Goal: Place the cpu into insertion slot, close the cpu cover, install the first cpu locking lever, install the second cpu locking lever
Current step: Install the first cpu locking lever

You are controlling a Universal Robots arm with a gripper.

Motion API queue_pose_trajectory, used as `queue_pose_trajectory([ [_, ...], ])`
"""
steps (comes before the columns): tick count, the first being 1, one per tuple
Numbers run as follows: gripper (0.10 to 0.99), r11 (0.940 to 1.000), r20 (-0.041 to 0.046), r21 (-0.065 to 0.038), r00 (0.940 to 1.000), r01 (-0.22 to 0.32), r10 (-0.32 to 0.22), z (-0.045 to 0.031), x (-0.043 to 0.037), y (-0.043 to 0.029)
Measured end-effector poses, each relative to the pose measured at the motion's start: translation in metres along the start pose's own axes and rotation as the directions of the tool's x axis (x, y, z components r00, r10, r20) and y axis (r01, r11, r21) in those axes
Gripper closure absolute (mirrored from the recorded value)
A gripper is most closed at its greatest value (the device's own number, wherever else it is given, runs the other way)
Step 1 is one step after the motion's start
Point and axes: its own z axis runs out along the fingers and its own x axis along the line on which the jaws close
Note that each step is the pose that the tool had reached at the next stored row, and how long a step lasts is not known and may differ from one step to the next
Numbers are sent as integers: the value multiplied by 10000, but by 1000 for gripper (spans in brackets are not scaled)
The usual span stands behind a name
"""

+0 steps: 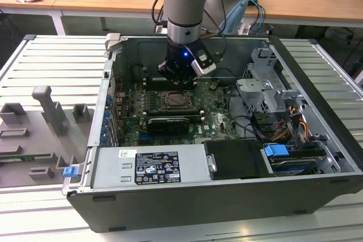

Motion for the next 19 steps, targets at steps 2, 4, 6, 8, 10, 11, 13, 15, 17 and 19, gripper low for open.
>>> queue_pose_trajectory([
  [2, 980, 10000, -10, 12, 10000, -2, 2, 1, 0, 0],
  [4, 980, 10000, -18, 20, 10000, -1, 1, 1, 0, -1],
  [6, 980, 10000, -21, 18, 10000, 3, -3, 2, -2, -1],
  [8, 980, 10000, -34, 4, 10000, 10, -10, 10, -11, -1],
  [10, 980, 10000, -37, 4, 10000, 18, -18, 9, -14, -2],
  [11, 980, 10000, -38, 4, 10000, 18, -18, 4, -14, -2],
  [13, 980, 10000, -36, 2, 10000, 19, -19, -29, -15, 2],
  [15, 980, 10000, -37, 2, 10000, 18, -18, -71, -16, 6],
  [17, 980, 10000, -38, 3, 10000, 19, -19, -114, -18, 10],
  [19, 980, 10000, -37, 1, 10000, 21, -21, -121, -19, 4],
])
